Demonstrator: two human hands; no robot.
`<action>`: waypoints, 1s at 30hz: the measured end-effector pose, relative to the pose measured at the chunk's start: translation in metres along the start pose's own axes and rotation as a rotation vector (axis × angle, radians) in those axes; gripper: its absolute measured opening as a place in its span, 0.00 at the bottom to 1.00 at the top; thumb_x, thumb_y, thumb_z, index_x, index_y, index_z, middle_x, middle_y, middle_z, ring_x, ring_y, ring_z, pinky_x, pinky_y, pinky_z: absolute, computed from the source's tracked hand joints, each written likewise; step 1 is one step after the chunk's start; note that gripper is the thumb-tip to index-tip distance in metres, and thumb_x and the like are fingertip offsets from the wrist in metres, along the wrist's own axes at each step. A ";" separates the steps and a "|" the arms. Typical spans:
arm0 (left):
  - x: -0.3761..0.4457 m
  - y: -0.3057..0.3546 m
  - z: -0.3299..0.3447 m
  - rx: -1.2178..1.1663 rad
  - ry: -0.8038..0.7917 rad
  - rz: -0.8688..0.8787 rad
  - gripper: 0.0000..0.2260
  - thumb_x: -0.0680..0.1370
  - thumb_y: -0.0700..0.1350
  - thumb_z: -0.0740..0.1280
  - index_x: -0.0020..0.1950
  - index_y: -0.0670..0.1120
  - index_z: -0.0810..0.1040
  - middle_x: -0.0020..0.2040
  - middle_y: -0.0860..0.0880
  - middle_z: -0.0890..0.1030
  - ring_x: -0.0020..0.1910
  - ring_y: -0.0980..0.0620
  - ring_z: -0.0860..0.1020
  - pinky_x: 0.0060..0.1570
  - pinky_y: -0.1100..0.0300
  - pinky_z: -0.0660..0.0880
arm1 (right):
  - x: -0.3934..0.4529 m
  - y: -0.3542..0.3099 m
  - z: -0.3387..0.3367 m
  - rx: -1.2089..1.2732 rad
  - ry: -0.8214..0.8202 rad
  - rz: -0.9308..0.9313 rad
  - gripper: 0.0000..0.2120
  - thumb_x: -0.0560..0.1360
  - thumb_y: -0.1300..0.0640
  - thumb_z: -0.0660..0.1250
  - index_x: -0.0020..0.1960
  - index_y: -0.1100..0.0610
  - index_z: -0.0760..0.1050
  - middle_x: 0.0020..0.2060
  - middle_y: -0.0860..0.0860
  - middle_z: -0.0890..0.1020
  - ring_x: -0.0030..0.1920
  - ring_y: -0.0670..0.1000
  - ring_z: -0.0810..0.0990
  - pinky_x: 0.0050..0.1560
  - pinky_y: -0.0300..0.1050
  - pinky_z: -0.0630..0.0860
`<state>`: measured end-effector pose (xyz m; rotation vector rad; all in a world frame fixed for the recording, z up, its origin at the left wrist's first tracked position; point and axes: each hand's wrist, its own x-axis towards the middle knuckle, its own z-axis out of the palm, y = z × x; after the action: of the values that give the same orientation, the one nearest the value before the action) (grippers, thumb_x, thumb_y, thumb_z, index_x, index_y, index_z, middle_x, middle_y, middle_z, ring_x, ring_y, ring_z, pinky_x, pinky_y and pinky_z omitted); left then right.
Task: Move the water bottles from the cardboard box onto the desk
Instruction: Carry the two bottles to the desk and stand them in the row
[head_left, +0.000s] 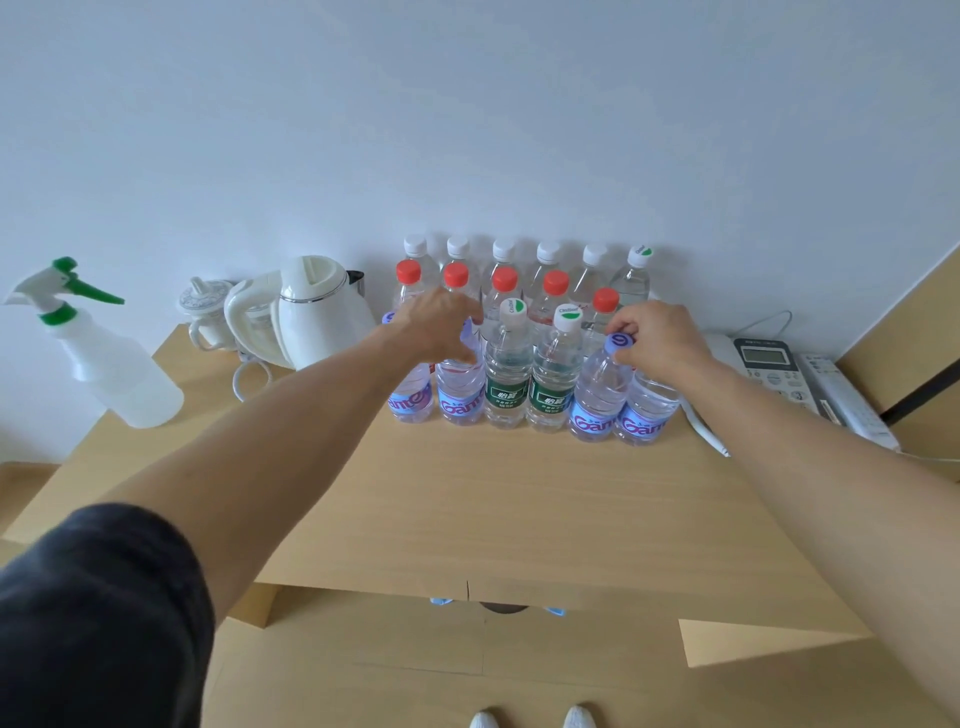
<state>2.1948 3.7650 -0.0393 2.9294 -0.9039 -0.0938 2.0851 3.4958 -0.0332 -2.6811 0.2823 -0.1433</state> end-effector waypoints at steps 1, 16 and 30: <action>0.001 0.000 0.001 0.011 0.001 -0.006 0.21 0.72 0.50 0.77 0.64 0.50 0.80 0.59 0.47 0.82 0.57 0.44 0.78 0.53 0.52 0.76 | 0.000 0.000 0.000 0.000 -0.001 0.000 0.16 0.70 0.67 0.75 0.56 0.59 0.83 0.53 0.57 0.85 0.55 0.57 0.82 0.58 0.49 0.77; 0.009 0.002 -0.010 0.200 -0.053 0.037 0.17 0.74 0.48 0.76 0.62 0.46 0.83 0.59 0.45 0.82 0.59 0.44 0.78 0.55 0.52 0.76 | -0.002 -0.001 0.000 0.000 -0.006 0.015 0.17 0.70 0.65 0.76 0.58 0.58 0.83 0.55 0.57 0.84 0.57 0.58 0.81 0.59 0.49 0.76; 0.005 0.037 -0.018 -0.179 0.048 0.062 0.31 0.71 0.53 0.79 0.71 0.48 0.74 0.58 0.46 0.82 0.56 0.45 0.80 0.55 0.50 0.77 | -0.001 0.001 0.002 -0.005 0.011 -0.002 0.16 0.70 0.66 0.75 0.57 0.58 0.84 0.54 0.56 0.85 0.56 0.58 0.81 0.58 0.49 0.77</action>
<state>2.1795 3.7323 -0.0184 2.7249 -0.9268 -0.0950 2.0847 3.4963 -0.0357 -2.6868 0.2843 -0.1586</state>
